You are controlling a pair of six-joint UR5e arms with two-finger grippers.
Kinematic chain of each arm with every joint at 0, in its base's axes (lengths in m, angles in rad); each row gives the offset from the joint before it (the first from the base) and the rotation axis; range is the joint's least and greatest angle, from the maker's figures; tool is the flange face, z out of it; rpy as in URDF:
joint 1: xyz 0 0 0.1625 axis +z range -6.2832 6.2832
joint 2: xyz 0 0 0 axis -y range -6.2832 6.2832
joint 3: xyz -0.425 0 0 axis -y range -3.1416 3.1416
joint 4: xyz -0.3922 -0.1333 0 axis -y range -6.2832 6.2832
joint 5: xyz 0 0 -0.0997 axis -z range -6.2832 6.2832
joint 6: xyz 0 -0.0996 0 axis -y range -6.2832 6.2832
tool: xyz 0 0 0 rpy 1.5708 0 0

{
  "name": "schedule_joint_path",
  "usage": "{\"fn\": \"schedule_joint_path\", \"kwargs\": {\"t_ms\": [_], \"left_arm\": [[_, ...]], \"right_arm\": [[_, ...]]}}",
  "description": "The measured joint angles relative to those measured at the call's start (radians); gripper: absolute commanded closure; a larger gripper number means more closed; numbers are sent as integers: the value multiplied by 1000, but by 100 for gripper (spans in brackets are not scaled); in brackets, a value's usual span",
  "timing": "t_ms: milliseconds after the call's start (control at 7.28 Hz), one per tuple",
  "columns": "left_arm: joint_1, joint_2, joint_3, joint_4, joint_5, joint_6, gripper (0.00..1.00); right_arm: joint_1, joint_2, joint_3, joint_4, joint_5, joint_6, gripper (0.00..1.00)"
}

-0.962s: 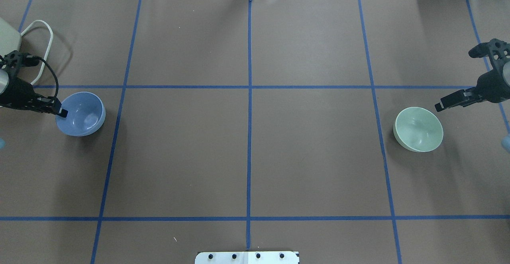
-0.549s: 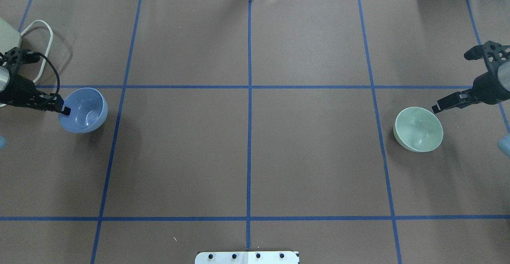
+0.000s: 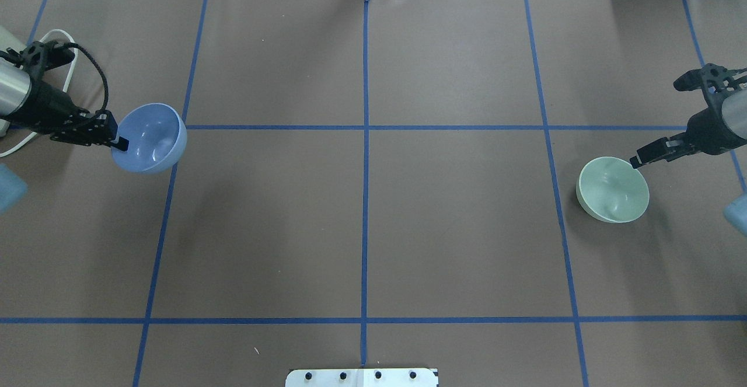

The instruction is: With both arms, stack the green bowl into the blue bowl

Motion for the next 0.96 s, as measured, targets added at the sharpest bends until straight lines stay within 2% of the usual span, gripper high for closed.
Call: {"fn": "schedule_joint_path", "kwargs": {"t_ms": [412, 687, 824, 962], "left_arm": [[56, -125, -43, 100, 16, -204, 92], [145, -201, -46, 114, 78, -369, 92], [185, -241, -58, 157, 109, -429, 92], [231, -288, -87, 251, 163, -464, 92]], "right_arm": [[-10, 14, -113, 155, 0, 33, 12], [-22, 23, -121, 171, 1, 65, 12], [-25, 24, -118, 173, 2, 73, 12], [-27, 24, -113, 173, 4, 82, 12]]}}
